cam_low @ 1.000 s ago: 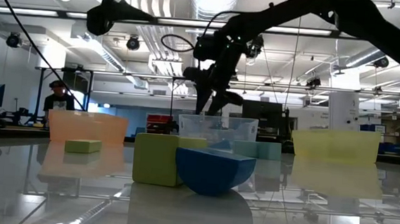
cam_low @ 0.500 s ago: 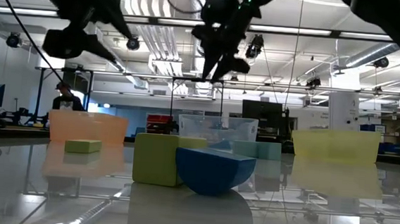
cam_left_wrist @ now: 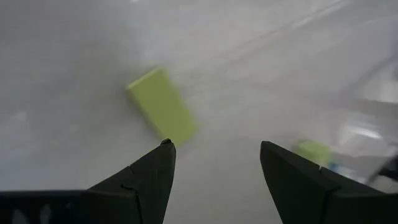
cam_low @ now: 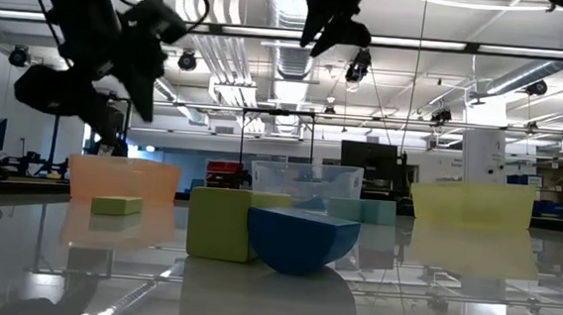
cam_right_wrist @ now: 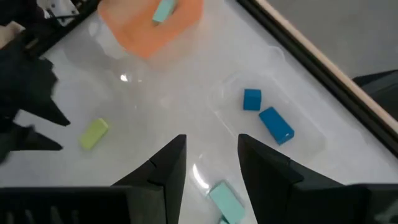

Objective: Sort & place blocks by color
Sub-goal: Put the top green rectangle block into the yellow bin

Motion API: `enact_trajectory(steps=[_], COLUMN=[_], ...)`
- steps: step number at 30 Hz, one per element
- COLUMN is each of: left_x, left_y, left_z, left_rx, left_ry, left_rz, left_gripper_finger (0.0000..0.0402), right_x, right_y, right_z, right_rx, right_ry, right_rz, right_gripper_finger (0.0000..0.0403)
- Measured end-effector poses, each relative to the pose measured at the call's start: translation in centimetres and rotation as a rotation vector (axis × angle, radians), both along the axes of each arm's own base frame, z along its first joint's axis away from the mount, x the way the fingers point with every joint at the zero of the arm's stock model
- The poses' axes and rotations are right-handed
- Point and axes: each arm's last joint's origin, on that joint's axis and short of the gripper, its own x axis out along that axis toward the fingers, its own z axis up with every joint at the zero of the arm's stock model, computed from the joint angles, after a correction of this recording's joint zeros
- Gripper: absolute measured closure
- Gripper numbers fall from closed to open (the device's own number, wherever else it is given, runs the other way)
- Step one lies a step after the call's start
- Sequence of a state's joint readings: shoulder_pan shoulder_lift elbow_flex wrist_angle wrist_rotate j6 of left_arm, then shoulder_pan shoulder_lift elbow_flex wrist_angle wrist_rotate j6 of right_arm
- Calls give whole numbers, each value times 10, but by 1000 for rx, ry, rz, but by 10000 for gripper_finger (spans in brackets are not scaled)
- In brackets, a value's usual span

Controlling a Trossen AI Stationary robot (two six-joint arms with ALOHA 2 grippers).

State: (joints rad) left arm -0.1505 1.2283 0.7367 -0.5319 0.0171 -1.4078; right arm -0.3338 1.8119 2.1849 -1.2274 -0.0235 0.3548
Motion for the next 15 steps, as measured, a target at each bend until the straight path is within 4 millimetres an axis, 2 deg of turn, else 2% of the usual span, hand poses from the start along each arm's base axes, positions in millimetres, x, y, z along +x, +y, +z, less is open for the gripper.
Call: enact_trajectory(steps=[5,15], left_x=[9,30], left_y=[-2,-4], left_z=[-14,-33], left_rx=[-6,45], left_ry=[132,219], left_rz=[-11,6], left_gripper_finger=[182,183], right_x=[0,3], right_y=[15,25], right_z=[6,2], right_rx=[-20,-15], right_ry=[-9,8], right_rz=[13,31], right_gripper_finger=[268,268])
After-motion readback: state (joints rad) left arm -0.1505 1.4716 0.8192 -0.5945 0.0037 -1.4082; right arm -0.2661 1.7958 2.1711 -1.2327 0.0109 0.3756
